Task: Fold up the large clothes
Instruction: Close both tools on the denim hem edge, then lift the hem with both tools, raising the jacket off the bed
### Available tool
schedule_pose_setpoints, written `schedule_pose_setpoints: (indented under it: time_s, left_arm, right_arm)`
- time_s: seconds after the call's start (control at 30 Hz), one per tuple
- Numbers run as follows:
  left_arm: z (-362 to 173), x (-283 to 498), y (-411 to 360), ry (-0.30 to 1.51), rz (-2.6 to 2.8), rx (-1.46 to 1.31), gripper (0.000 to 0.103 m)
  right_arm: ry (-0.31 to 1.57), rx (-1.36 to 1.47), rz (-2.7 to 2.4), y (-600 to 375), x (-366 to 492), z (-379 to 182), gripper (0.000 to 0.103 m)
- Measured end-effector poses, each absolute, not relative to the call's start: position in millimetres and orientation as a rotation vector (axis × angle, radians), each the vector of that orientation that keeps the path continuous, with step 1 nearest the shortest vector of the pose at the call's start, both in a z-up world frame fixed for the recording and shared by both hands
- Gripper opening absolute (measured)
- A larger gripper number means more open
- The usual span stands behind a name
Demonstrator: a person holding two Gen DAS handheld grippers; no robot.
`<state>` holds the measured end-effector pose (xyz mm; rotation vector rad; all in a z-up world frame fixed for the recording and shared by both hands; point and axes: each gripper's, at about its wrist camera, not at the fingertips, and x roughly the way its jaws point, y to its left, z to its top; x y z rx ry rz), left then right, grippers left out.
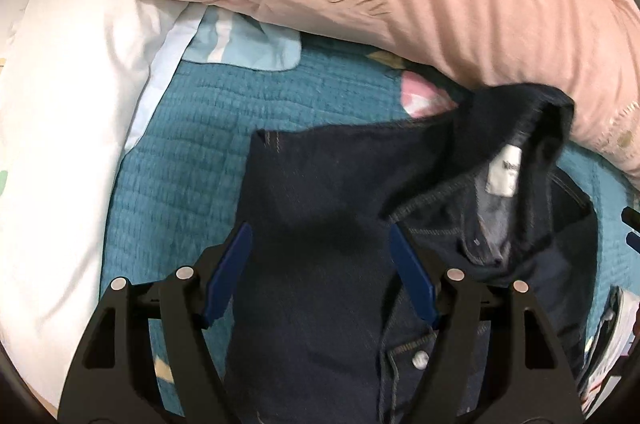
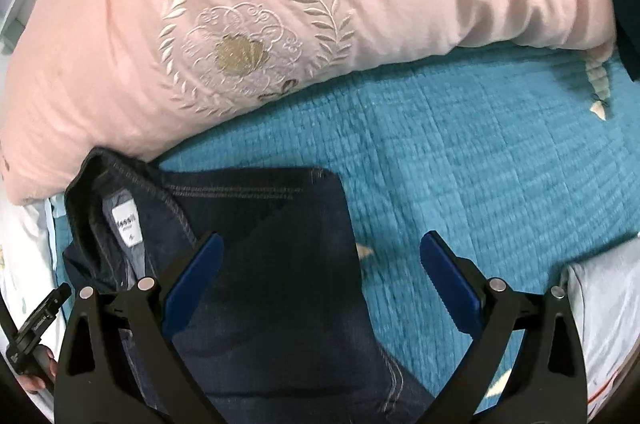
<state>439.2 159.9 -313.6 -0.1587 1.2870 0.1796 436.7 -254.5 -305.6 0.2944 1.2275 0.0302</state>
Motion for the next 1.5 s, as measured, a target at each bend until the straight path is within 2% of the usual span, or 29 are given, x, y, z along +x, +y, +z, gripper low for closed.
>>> schedule_pose_setpoints:
  time_s: [0.23,0.3,0.37,0.63,0.7,0.73,0.8,0.87,0.9,0.93,0.97,1.07,1.5]
  left_arm:
    - [-340,474,186,1.374,0.169,-0.180,0.072]
    - [-346,482,192,1.380,0.188,-0.169,0.072]
    - [-354,490,200,1.391,0.189,-0.179,0.077]
    - [-381,509,215,1.408,0.154,-0.222,0.077]
    - [-381,509,213,1.401,0.141,-0.199,0.076]
    - [-380,509,211,1.395,0.134,-0.185,0.070]
    - [-377,505,207,1.383,0.122,-0.163,0.058]
    - [-372,501,206,1.373,0.105,-0.181,0.033]
    - [-370,500,206,1.375,0.098,-0.200,0.026]
    - [-369,500,205,1.374,0.107,-0.204,0.022]
    - [-366,499,204,1.369,0.118,-0.206,0.019]
    - [-362,496,198,1.358,0.136,-0.195,0.015]
    - [-308,464,174,1.307,0.121,-0.113,0.012]
  right_arm:
    - [1.336,0.309,0.053,-250,475,-328,0.095]
    - [1.356,0.297,0.061,-246,486,-334,0.095]
    - [1.389,0.281,0.058,-243,496,-342,0.095]
    - [1.505,0.270,0.068,-236,514,-381,0.093]
    - [1.519,0.275,0.056,-236,513,-390,0.091]
    - [1.505,0.273,0.051,-236,511,-390,0.089]
    - [1.489,0.243,0.041,-231,508,-387,0.075]
    - [1.479,0.234,0.060,-224,504,-381,0.044]
    - [1.485,0.217,0.047,-221,503,-378,0.036]
    - [1.497,0.176,0.016,-219,502,-375,0.025]
    - [1.497,0.151,-0.001,-218,501,-372,0.019]
    - [1.484,0.140,0.010,-222,497,-362,0.013]
    - [1.386,0.139,0.042,-215,458,-304,0.008]
